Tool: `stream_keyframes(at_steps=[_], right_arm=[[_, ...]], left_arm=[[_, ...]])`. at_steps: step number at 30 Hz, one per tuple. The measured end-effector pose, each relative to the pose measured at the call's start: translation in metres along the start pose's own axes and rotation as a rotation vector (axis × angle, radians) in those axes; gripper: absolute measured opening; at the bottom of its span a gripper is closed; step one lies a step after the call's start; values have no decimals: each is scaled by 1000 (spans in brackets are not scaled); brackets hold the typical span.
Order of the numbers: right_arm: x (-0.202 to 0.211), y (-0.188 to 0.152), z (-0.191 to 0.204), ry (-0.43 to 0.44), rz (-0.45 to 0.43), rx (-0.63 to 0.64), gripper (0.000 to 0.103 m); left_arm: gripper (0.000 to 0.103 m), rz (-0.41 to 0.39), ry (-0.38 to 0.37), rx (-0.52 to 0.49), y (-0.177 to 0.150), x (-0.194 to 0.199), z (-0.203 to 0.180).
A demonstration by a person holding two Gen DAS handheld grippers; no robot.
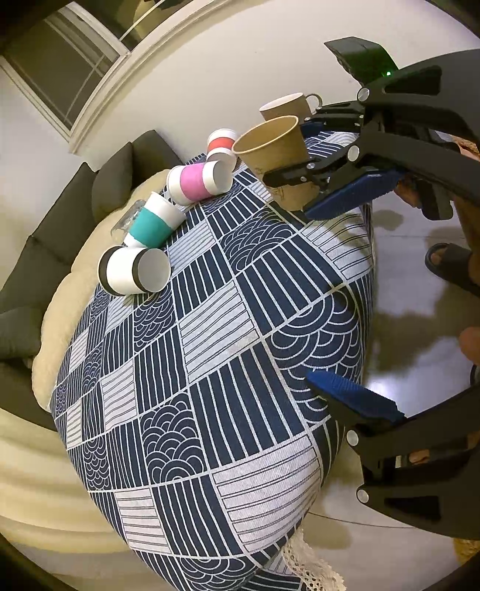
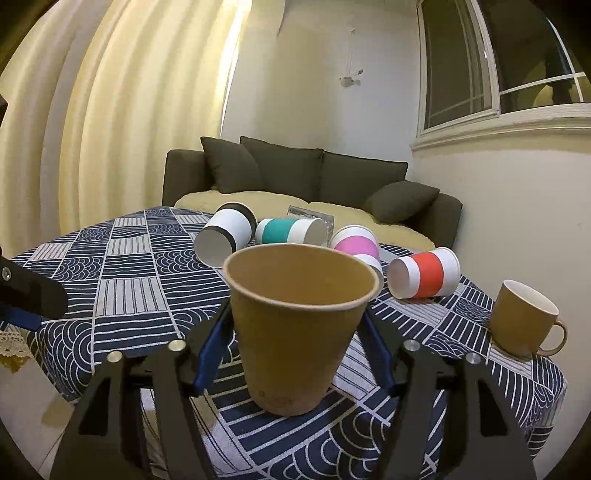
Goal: Flip cup upright
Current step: 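Lower the brown kraft cup upright onto the cloth with the right tool, then open the right tool and withdraw it from the cup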
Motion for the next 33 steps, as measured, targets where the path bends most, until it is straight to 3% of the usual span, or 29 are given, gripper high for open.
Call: stream_keyframes(at_steps=[6, 15, 17, 23, 29, 30, 31, 33], right_arm=[[5, 2, -2, 3, 11, -8, 82], [28, 15, -11, 16, 18, -32, 90], [39, 19, -14, 22, 23, -34, 97], [71, 34, -25, 14, 33, -28, 97], [108, 55, -43, 40, 73, -93, 97], [117, 60, -47, 53, 76, -105, 98], [123, 63, -50, 62, 78, -110, 98], [134, 68, -53, 87, 84, -114, 98]], left_arm=[[82, -3, 2, -6, -1, 1, 0], [82, -26, 25, -23, -1, 7, -2], [82, -34, 39, -27, -2, 10, -2], [83, -76, 45, -46, -5, 23, -5], [84, -147, 54, -146, -13, 47, -24], [86, -165, 60, -170, -15, 53, -28], [95, -176, 61, -185, -16, 56, -30], [96, -210, 50, -230, -18, 66, -39]])
Point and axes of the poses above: each gripper's, at about its wrist camera, not at the fingertips, and x roughly against the way its jaws point, z to its left, y to its top, the point moved 3 cm from there along -x, roughly the way its jaws point, and after that the axes turned 13 degrees about -x, right-handed, at the moved point
